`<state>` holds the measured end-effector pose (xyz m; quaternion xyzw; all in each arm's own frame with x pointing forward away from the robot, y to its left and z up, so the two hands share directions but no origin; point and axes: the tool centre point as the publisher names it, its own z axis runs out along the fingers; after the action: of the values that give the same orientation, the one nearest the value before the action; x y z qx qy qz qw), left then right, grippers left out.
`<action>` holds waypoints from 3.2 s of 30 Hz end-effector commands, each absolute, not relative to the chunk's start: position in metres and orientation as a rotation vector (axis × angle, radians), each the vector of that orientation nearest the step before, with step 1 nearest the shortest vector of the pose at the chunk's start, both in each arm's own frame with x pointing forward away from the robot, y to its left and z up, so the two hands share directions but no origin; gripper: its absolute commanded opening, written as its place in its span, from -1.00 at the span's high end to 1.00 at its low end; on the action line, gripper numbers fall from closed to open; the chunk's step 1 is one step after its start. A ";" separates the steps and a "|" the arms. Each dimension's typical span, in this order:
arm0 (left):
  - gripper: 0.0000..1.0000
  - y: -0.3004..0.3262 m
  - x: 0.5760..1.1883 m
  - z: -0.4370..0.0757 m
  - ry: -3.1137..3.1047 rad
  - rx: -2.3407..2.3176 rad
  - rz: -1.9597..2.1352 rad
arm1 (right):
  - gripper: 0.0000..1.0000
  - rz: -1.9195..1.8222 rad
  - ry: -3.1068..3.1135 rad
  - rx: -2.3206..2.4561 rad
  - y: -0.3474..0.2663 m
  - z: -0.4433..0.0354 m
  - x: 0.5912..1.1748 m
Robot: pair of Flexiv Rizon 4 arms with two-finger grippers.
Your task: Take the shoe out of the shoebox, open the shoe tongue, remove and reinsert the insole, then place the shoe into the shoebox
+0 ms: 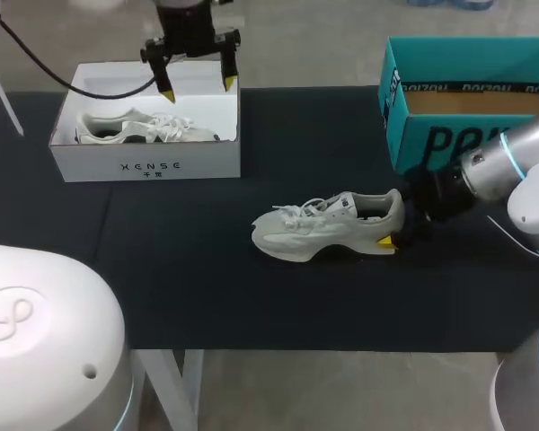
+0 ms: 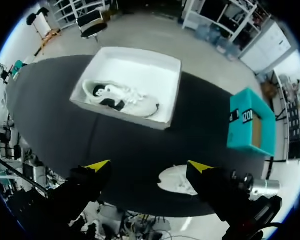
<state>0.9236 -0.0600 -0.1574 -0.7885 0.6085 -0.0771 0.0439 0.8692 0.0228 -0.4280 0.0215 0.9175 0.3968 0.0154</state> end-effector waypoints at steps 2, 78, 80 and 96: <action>-1.00 -0.083 0.917 -0.169 1.929 -2.384 -0.217 | 1.00 1.231 2.854 0.067 0.025 -0.429 0.869; 1.00 -0.239 0.845 -0.320 2.161 -2.230 0.123 | 1.00 1.231 2.854 0.067 0.025 -0.429 0.869; 1.00 -0.241 0.846 -0.322 2.192 -2.267 0.118 | 1.00 1.231 2.854 0.067 0.025 -0.429 0.869; 1.00 -0.194 0.846 -0.295 2.302 -2.260 -0.159 | 1.00 1.231 2.854 0.067 0.025 -0.429 0.869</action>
<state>0.8550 -0.2124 -0.3038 -0.6974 0.7148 -0.0171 -0.0490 0.8692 0.0231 -0.4278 0.0215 0.9175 0.3969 0.0154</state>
